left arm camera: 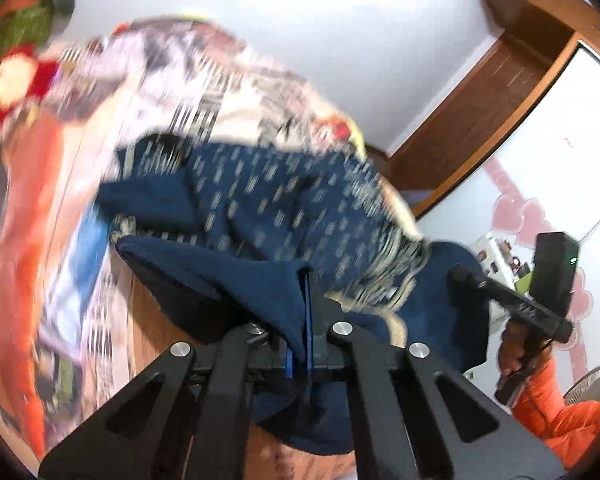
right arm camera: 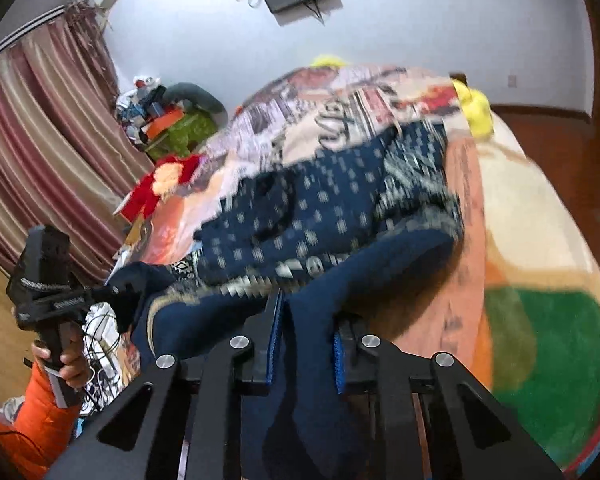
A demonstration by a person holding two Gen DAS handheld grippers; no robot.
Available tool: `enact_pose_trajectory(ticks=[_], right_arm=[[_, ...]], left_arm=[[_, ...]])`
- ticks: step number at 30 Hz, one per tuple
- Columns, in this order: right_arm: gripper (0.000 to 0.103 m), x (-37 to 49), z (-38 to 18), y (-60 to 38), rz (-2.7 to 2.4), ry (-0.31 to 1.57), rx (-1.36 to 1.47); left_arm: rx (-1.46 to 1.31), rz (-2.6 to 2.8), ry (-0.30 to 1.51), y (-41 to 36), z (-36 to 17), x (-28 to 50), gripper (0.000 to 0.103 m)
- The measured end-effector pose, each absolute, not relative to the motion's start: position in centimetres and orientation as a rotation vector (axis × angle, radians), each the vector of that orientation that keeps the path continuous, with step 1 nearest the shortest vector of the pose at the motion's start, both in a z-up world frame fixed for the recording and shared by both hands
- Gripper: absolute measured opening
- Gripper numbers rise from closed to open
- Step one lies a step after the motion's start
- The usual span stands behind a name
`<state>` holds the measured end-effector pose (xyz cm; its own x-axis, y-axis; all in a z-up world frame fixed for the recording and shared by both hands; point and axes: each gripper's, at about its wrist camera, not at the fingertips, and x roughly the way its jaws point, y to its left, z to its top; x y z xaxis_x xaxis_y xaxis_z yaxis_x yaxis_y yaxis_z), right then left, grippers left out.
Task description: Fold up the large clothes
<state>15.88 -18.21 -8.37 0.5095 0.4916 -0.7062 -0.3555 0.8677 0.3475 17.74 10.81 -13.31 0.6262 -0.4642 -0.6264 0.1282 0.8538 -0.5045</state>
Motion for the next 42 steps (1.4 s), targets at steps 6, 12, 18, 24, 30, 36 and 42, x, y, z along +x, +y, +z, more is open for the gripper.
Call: enact_pose_trajectory(ticks=[6, 12, 18, 24, 30, 36, 42], right_arm=[[0.018, 19.4, -6.3, -17.2, 0.509, 0.811, 0.133], [0.018, 24.9, -6.2, -16.8, 0.46, 0.782, 0.104], [0.018, 30.9, -7.7, -16.1, 0.418, 0.809, 0.077], [0.021, 33.6, -9.1, -16.5, 0.392, 0.878, 0.097], [0.082, 30.6, -6.0, -17.6, 0.414, 0.833, 0.102], [0.082, 24.8, -3.2, -18.6, 0.407, 0.829, 0.077], [0.083, 18.5, -5.3, -19.2, 0.447, 0.941, 0.104]], left_arm=[[-0.423, -0.327, 0.765, 11.4, -10.2, 22.0, 0.003], [-0.469, -0.231, 0.8, 14.2, -12.2, 28.5, 0.003], [-0.421, -0.121, 0.956, 15.0, -18.5, 33.8, 0.003], [-0.367, -0.108, 1.056, 14.3, -21.6, 34.1, 0.003], [-0.279, -0.131, 1.014, 14.3, -16.6, 31.1, 0.033], [-0.319, -0.108, 0.969, 15.6, -13.9, 26.2, 0.058], [-0.357, -0.096, 1.013, 16.4, -15.5, 22.9, 0.06]])
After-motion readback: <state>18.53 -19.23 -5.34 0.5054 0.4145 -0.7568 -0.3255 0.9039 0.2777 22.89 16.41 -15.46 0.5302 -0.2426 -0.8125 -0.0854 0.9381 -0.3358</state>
